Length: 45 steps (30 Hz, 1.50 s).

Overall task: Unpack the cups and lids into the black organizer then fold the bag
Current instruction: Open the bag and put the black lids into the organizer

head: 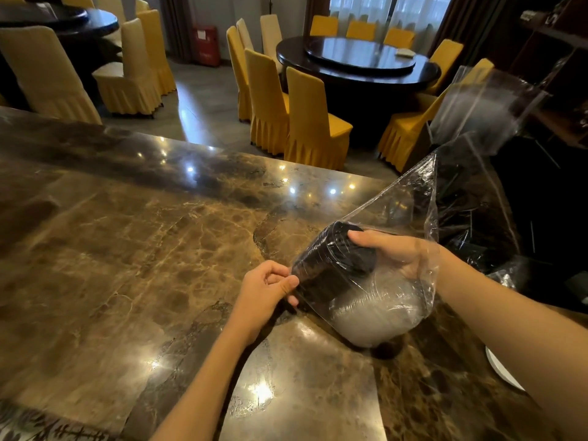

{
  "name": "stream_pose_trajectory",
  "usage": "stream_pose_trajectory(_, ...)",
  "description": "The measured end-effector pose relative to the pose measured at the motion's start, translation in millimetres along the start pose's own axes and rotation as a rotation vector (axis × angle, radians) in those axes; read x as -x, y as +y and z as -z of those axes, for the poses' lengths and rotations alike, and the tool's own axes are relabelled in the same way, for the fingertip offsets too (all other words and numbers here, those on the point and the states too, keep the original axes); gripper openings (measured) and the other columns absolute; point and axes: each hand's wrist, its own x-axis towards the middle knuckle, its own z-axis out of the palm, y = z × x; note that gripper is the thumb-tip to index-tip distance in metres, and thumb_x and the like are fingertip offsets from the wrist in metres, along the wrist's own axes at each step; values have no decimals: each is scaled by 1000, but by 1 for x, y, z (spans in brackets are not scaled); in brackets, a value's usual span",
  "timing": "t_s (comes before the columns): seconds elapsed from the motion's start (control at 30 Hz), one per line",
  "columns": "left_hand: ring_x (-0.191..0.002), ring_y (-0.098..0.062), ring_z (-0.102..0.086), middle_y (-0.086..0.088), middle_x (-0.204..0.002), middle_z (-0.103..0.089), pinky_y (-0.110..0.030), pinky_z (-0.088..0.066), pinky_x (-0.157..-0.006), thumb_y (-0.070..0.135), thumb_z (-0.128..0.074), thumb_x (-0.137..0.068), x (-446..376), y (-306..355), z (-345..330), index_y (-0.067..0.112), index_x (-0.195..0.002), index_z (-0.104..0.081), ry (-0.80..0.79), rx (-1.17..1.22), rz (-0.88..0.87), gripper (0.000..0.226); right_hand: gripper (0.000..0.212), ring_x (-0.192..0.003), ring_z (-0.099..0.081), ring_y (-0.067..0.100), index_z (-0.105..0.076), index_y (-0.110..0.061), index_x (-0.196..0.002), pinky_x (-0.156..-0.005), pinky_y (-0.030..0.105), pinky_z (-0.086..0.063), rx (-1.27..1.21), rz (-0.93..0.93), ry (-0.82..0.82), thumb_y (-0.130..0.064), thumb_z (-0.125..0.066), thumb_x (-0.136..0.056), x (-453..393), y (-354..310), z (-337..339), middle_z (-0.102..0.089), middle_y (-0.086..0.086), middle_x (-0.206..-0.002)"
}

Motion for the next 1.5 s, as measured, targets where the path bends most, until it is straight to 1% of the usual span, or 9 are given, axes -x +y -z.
stream_pose_trajectory(0.13, -39, -11, -50, -13, -65, -71, -23, -43, -40, 10, -61, -99, 1, -5, -8, 4, -82, -65, 32, -16, 45, 18, 58, -104, -70, 29, -69, -16, -115, -99, 50, -51, 67, 2, 26, -38, -89, -65, -1, 1, -3, -74, 13, -114)
stream_pose_trajectory(0.33, -39, -10, -49, -2, -58, -66, -22, -43, -42, 13, -53, -104, 2, -3, -11, 7, -80, -61, 4, -112, 66, 26, 68, -113, -61, 37, -68, -18, -117, -108, 59, -40, 115, 13, 77, -42, -92, -59, 0, 5, -4, -71, 16, -118)
stream_pose_trajectory(0.47, -40, -10, -48, 4, -54, -61, -24, -43, -42, 16, -51, -105, 4, -5, -13, 10, -80, -58, -21, -116, 95, 27, 49, -109, -65, 33, -66, -16, -119, -110, 61, -37, 133, 3, 99, -35, -75, -75, 3, 6, -3, -73, 14, -115)
stream_pose_trajectory(0.6, -39, -12, -48, -6, -59, -63, -21, -42, -39, 24, -61, -100, 7, -5, -7, 8, -84, -65, -73, 4, 107, 23, 65, -111, -64, 35, -69, -17, -116, -104, 58, -43, 118, 29, 101, -42, -90, -60, 7, 7, 0, -71, 16, -118)
stream_pose_trajectory(0.9, -42, -7, -52, -3, -59, -66, -17, -40, -39, 2, -57, -100, 7, -2, -15, 9, -78, -65, -28, 17, 98, 24, 64, -124, -57, 43, -63, -18, -125, -109, 65, -36, 139, 35, 156, -43, -81, -68, 7, 11, 4, -65, 22, -130)
stream_pose_trajectory(1.13, -39, -6, -50, -4, -55, -64, -18, -42, -39, -5, -52, -98, 7, -4, -20, 4, -77, -63, 64, -51, 106, 26, 78, -102, -73, 22, -63, -21, -121, -78, 32, -60, 249, 71, 75, -54, -90, -55, 10, 8, 3, -77, 5, -111)
stream_pose_trajectory(1.27, -39, -7, -50, -3, -54, -63, -20, -43, -40, -7, -50, -97, 7, -4, -24, 3, -76, -62, 90, -81, 114, 26, 66, -116, -67, 25, -65, -25, -127, -96, 38, -55, 277, 106, 100, -55, -81, -71, 14, 12, 16, -70, 6, -128)
stream_pose_trajectory(1.37, -39, -8, -50, -2, -52, -61, -26, -47, -43, -7, -49, -97, 8, -3, -25, 3, -75, -62, 101, -98, 120, 28, 35, -121, -64, 20, -67, -29, -127, -95, 27, -53, 270, 203, 85, -42, -61, -95, 22, 16, 18, -68, 0, -131)
stream_pose_trajectory(1.5, -40, -7, -50, 0, -51, -62, -26, -47, -45, -6, -50, -98, 9, -2, -26, 7, -72, -62, 110, -114, 136, 31, 36, -115, -66, 12, -71, -30, -121, -92, 17, -50, 415, 283, 50, -50, -54, -96, 22, 8, 10, -71, -7, -124)
